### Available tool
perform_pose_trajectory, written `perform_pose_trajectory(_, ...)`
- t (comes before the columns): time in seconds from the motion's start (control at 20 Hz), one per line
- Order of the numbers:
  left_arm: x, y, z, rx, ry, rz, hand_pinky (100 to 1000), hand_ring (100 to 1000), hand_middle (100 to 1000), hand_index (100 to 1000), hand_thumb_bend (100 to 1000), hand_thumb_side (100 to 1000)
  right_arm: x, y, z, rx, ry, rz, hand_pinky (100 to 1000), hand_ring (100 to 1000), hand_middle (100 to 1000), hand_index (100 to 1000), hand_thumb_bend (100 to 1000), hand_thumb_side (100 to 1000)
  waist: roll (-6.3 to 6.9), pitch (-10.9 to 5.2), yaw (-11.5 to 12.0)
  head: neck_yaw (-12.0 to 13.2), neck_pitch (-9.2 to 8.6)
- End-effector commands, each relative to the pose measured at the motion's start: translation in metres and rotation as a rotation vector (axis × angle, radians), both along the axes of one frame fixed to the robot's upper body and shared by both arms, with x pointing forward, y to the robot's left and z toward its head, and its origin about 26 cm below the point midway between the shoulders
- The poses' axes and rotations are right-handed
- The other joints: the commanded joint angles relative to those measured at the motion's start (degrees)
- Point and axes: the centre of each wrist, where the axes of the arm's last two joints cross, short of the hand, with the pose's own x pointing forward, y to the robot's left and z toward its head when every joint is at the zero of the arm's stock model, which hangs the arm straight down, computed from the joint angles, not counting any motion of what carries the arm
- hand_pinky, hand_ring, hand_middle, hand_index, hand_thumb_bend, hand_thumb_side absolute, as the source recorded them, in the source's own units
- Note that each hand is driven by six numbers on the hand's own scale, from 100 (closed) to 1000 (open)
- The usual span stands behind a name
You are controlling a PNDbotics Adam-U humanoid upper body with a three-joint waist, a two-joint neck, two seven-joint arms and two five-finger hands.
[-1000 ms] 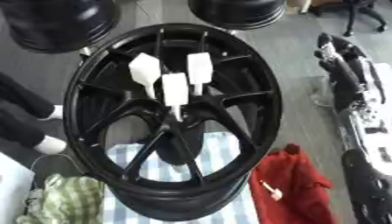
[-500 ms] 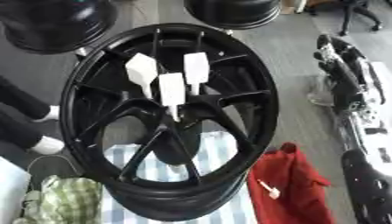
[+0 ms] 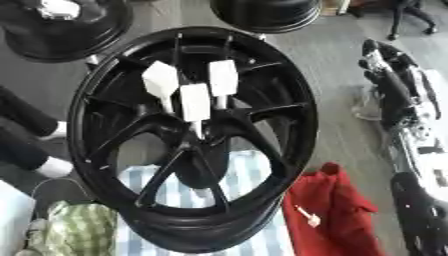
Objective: Pull the pin out of the wheel hub.
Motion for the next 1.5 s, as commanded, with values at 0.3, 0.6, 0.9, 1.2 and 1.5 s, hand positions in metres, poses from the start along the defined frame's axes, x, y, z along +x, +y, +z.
perform_pose_trajectory(0.3, 0.010, -0.017, -0.003, 0.076, -0.023, -0.007, 832, 842, 778, 814, 413, 279, 0.001, -0.003, 0.011, -0.029, -0.023, 0.005, 920, 777, 798, 775, 290, 386, -0.10, -0.81, -0.22, 0.41, 0.23)
perform_pose_trajectory(0.6, 0.013, -0.024, -0.009, 0.086, -0.014, -0.030, 831, 843, 778, 815, 418, 290, 0.002, -0.003, 0.011, -0.027, -0.025, 0.008, 920, 777, 798, 775, 289, 386, -0.09, -0.86, -0.36, 0.47, 0.26)
perform_pose_trajectory(0.9, 0.018, -0.033, -0.019, 0.090, 0.026, -0.083, 818, 834, 767, 808, 544, 465, 0.003, -0.002, 0.011, -0.029, -0.019, 0.010, 920, 777, 798, 775, 288, 387, 0.21, -0.72, -0.49, 0.44, 0.37)
perform_pose_trajectory(1.2, 0.016, -0.037, -0.020, 0.056, 0.075, -0.125, 811, 833, 764, 806, 567, 511, 0.003, -0.003, 0.010, -0.031, -0.012, 0.009, 920, 776, 796, 774, 285, 387, 0.36, -0.75, -0.39, 0.42, 0.37)
perform_pose_trajectory(1.5, 0.011, -0.044, -0.022, 0.041, 0.117, -0.146, 810, 832, 762, 804, 577, 504, 0.003, -0.002, 0.010, -0.030, -0.012, 0.009, 920, 776, 796, 774, 285, 387, 0.35, -0.65, -0.46, 0.61, 0.37)
